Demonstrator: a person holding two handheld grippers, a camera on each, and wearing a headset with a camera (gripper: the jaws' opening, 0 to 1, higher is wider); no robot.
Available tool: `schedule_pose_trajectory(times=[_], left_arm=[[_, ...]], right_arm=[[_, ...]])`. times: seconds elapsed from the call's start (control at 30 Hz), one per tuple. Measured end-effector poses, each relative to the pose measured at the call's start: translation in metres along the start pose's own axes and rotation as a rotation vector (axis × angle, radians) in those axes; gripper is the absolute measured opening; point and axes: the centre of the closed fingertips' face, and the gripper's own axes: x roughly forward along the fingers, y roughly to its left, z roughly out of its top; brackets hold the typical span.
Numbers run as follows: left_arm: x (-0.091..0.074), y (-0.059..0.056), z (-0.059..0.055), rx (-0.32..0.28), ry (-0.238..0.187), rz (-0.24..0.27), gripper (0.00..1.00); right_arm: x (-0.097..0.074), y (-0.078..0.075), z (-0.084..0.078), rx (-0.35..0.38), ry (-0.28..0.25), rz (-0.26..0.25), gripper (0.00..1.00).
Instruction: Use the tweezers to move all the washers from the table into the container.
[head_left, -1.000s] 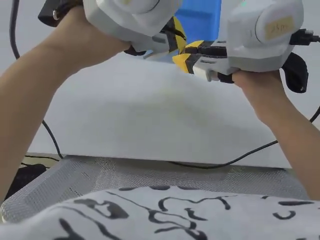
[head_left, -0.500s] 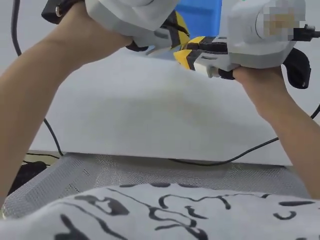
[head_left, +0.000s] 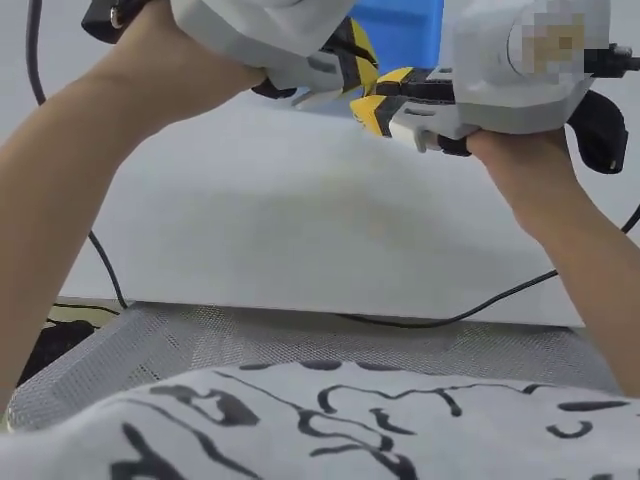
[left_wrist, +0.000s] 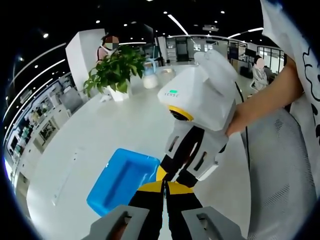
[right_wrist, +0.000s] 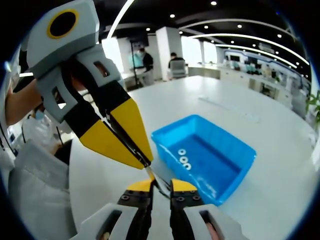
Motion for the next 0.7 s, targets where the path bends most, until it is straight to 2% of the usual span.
schedule_pose_trajectory(times=[0.53, 0.63, 0.7], left_arm=[[-0.0016, 0.0013, -0.0035, -0.004, 0.008, 0.003, 0.00], [-0.0008, 0.0000, -0.0024, 0.002, 0.012, 0.002, 0.00], [-0.0001, -0.0007, -0.0015, 0.009, 0.014, 0.001, 0.00]], right_arm=[[0.0039, 0.0029, 0.0017, 0.017, -0.008, 0.014, 0.08], [0.0035, 0.0043, 0.0012, -0.007, 0.005, 0.012, 0.06], [0.0029, 0.0040, 0.0005, -0.058, 0.020, -0.007, 0.05]])
